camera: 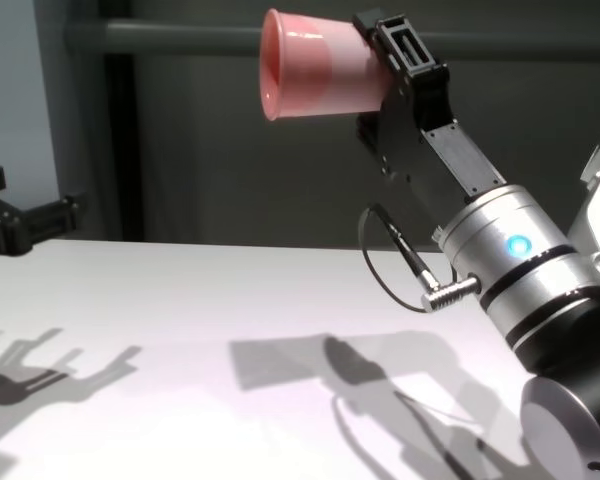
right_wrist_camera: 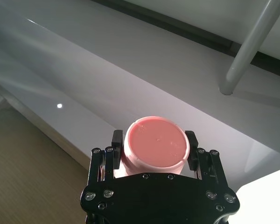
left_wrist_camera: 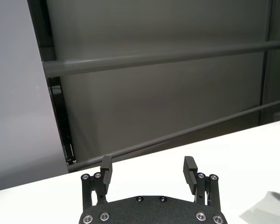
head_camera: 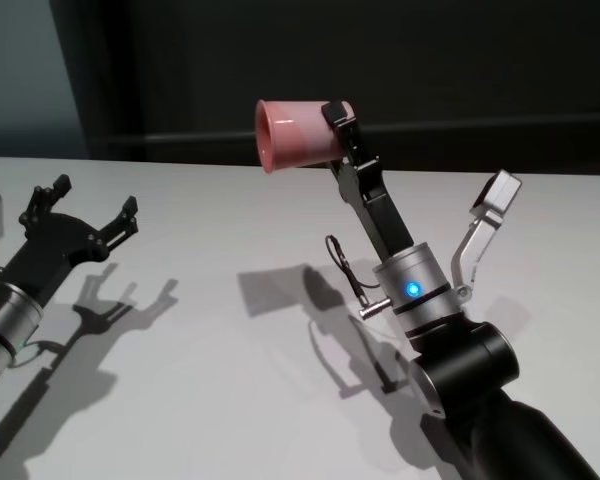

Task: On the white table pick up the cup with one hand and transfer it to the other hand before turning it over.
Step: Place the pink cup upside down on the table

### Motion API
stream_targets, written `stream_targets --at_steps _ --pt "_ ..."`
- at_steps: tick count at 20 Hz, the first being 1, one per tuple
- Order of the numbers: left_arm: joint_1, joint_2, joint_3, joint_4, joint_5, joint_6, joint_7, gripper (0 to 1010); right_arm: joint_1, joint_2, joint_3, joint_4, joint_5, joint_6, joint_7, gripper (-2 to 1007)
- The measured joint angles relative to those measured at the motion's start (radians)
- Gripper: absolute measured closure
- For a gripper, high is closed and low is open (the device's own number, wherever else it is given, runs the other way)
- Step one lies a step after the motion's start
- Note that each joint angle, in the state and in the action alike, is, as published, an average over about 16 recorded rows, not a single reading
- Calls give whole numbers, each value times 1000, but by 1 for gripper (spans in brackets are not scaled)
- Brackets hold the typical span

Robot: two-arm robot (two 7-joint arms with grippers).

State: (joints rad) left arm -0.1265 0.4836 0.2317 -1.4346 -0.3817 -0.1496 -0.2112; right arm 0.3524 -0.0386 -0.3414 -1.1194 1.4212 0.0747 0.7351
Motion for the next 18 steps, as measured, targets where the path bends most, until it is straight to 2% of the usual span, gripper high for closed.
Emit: stream_targets --at_steps 6,18 --pt "25 -20 2 -4 25 -25 4 9 0 0 0 0 0 0 0 230" --pt "34 -70 8 5 46 -27 -7 9 0 0 0 0 0 0 0 230"
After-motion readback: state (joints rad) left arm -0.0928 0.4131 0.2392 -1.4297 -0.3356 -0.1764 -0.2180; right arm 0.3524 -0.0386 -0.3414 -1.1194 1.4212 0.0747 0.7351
